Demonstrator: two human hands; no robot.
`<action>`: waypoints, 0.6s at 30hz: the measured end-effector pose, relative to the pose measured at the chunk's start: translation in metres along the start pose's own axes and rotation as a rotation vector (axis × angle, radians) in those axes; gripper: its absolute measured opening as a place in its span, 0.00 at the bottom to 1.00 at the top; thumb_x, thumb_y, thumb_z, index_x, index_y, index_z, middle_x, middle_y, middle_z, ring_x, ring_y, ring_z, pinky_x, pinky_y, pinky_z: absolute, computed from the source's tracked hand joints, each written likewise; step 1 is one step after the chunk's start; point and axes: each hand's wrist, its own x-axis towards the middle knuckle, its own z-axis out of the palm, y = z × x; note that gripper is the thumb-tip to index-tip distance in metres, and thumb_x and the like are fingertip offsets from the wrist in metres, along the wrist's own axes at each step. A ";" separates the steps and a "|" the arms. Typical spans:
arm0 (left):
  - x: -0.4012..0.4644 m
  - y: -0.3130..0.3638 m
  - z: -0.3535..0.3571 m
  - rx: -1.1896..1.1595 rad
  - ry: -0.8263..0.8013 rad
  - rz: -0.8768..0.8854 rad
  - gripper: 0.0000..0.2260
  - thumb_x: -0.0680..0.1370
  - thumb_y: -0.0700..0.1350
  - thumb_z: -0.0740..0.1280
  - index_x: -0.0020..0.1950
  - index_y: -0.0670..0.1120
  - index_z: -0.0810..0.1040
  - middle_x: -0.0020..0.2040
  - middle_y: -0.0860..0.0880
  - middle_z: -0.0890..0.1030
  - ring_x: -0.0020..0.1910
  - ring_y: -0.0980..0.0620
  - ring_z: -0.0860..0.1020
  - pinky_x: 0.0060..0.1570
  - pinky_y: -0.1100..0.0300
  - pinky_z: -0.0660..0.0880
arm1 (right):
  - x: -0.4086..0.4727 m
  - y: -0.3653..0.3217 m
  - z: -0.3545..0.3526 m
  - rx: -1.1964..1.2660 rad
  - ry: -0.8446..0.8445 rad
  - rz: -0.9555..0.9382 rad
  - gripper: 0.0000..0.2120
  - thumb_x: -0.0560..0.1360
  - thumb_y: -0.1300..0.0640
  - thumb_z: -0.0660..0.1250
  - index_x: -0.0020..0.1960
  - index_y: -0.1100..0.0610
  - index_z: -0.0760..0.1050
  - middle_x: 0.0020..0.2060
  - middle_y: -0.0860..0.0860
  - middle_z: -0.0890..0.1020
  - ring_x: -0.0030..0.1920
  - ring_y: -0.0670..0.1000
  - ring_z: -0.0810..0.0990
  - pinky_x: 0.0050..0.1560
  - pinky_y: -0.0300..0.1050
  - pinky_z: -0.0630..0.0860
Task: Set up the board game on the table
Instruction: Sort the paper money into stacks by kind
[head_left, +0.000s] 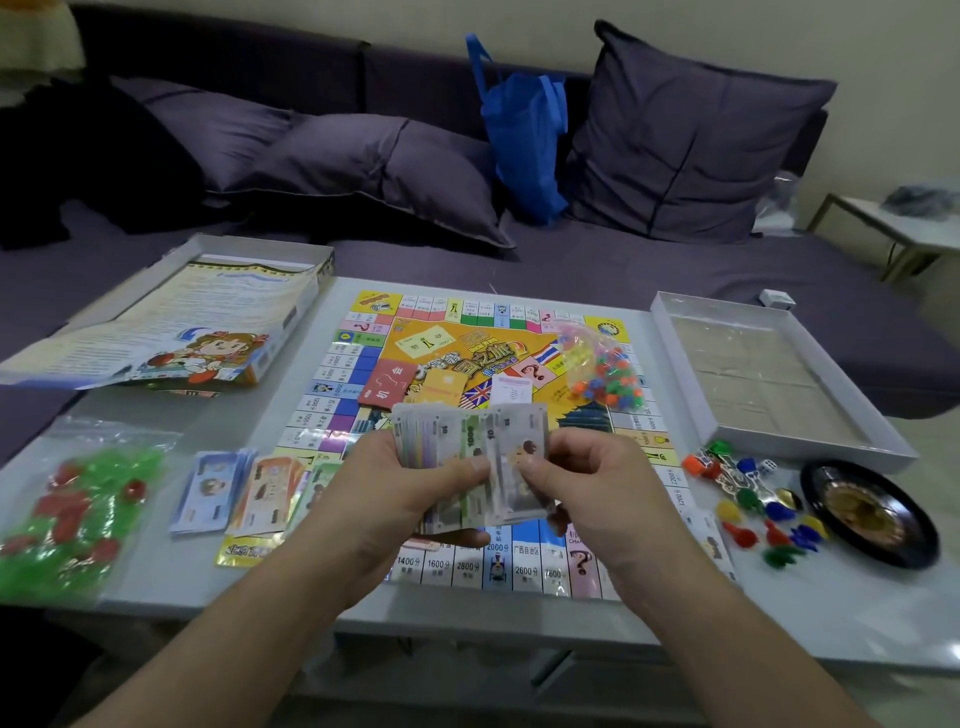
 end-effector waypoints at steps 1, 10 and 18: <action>0.001 0.000 -0.001 0.004 0.021 -0.003 0.11 0.76 0.36 0.74 0.58 0.37 0.82 0.49 0.38 0.88 0.48 0.38 0.88 0.40 0.42 0.86 | 0.002 0.001 -0.005 -0.035 0.046 -0.003 0.05 0.80 0.59 0.72 0.47 0.53 0.86 0.40 0.49 0.88 0.35 0.43 0.83 0.34 0.40 0.76; 0.016 0.008 -0.028 -0.101 0.293 -0.030 0.14 0.73 0.33 0.76 0.56 0.32 0.80 0.48 0.35 0.87 0.44 0.36 0.87 0.34 0.47 0.85 | 0.019 0.034 -0.025 -0.403 0.196 0.182 0.05 0.78 0.56 0.75 0.45 0.53 0.81 0.41 0.50 0.84 0.40 0.49 0.83 0.31 0.40 0.75; 0.015 0.008 -0.030 -0.105 0.303 -0.023 0.14 0.73 0.34 0.77 0.57 0.33 0.80 0.48 0.37 0.87 0.45 0.36 0.87 0.37 0.45 0.86 | 0.017 0.037 -0.049 -0.579 0.293 0.176 0.06 0.79 0.56 0.74 0.45 0.55 0.79 0.41 0.51 0.83 0.41 0.50 0.81 0.35 0.44 0.76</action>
